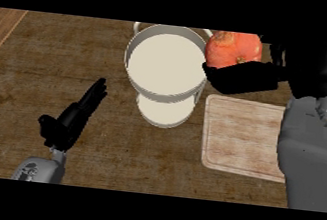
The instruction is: Pick the squash from the cutting board and place it in the tiered basket
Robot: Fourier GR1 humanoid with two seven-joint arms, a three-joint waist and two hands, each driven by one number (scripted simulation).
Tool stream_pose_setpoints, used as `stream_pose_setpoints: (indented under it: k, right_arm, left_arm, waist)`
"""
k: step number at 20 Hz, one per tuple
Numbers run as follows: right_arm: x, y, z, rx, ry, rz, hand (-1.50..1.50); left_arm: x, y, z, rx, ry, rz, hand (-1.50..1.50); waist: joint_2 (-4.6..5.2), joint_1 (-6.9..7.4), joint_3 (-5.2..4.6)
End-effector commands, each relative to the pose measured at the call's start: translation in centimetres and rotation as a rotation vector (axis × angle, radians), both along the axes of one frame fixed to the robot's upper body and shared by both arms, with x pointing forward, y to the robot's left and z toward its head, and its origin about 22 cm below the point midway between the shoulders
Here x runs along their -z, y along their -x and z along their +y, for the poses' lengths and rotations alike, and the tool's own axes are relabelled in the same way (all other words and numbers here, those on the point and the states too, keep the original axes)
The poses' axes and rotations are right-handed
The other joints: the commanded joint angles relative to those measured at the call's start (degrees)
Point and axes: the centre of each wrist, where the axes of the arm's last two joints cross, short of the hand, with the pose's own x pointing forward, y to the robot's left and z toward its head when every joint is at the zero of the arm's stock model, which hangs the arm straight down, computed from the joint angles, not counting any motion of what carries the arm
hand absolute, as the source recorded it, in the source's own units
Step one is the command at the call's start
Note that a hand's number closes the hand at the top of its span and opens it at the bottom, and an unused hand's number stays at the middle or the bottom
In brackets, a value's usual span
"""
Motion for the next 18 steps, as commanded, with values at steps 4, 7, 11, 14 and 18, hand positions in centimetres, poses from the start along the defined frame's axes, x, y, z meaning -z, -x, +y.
stream_pose_setpoints:
  k: [4,7,11,14,18]
  right_arm:
    - [-1.2,-5.0,5.6,-0.011,0.007,0.103,1.5]
    - [0.8,-7.0,8.2,-0.016,0.013,0.134,1.5]
    - [3.0,-8.8,8.8,-0.04,-0.005,0.148,1.5]
    - [1.8,-11.1,9.9,-0.046,-0.014,0.139,1.5]
    - [4.6,-12.0,10.2,-0.07,-0.057,0.178,1.5]
  left_arm:
    - [-0.2,-0.2,-1.9,0.0,0.008,0.004,0.0]
    - [-0.2,-0.8,0.6,-0.004,0.004,-0.012,0.0]
    - [1.0,0.8,0.5,0.022,0.006,-0.008,0.0]
    - [-0.8,-0.9,-0.2,0.023,-0.002,-0.013,0.0]
    - [-1.2,0.6,-0.9,0.025,0.009,0.006,0.0]
  waist:
    - [0.13,0.05,0.05]
    - [0.34,0.73,0.02]
    - [0.19,0.38,0.05]
    - [0.4,0.82,0.05]
    - [0.25,1.22,0.08]
